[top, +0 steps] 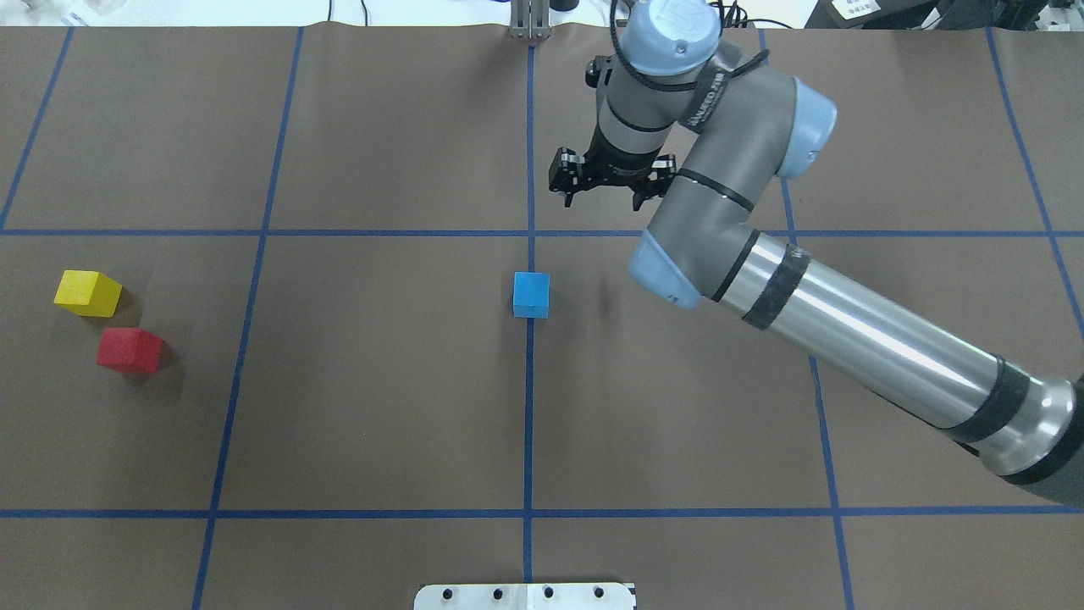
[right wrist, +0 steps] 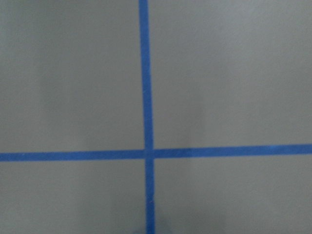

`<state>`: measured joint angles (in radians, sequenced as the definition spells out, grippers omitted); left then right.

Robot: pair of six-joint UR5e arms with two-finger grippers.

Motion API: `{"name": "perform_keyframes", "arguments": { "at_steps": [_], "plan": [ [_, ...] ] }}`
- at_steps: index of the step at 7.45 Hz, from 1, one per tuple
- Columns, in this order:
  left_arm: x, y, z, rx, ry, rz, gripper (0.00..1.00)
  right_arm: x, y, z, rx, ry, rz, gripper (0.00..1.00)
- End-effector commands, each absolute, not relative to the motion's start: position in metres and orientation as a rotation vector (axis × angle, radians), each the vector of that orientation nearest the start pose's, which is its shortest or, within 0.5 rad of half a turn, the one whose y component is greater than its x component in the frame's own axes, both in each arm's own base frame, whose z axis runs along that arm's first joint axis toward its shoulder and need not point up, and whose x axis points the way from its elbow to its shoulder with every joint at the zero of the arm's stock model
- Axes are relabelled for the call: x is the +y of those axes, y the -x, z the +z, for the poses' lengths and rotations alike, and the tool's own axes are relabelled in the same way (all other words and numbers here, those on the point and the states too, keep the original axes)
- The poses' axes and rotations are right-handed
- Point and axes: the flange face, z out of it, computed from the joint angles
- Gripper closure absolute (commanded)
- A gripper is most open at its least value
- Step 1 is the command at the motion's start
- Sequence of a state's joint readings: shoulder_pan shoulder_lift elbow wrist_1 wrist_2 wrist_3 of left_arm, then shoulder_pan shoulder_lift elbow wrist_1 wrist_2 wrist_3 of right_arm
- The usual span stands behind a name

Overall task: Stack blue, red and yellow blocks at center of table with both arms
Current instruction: 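Move the left gripper over the red block while the right arm withdraws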

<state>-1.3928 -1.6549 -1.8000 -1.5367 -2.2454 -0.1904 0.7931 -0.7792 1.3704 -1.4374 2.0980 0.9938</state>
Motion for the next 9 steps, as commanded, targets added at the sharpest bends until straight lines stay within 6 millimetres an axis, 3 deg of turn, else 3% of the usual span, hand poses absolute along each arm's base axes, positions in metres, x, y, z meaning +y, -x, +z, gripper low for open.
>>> {"name": "perform_keyframes", "arguments": {
  "at_steps": [1, 3, 4, 5, 7, 9],
  "plan": [
    [-0.500, -0.132, 0.461, 0.743, -0.110, -0.054, 0.00, -0.638, 0.381, 0.313, -0.831, -0.081, -0.045, 0.00],
    [-0.441, -0.198, 0.493, 0.786, -0.198, -0.116, 0.00, -0.661, 0.322, 0.354, -0.809, -0.092, -0.100, 0.00],
    [-0.426, -0.229, 0.497, 0.787, -0.182, -0.107, 0.00, -0.662, 0.309, 0.368, -0.797, -0.097, -0.119, 0.00],
    [-0.420, -0.241, 0.497, 0.783, -0.177, -0.099, 0.00, -0.662, 0.308, 0.372, -0.791, -0.097, -0.123, 0.00],
    [-0.420, -0.251, 0.522, 0.743, -0.154, -0.089, 0.00, -0.661, 0.308, 0.377, -0.787, -0.090, -0.122, 0.00],
    [-0.414, -0.264, 0.530, 0.735, -0.135, -0.064, 0.00, -0.662, 0.309, 0.380, -0.784, -0.087, -0.118, 0.00]
  ]
}}
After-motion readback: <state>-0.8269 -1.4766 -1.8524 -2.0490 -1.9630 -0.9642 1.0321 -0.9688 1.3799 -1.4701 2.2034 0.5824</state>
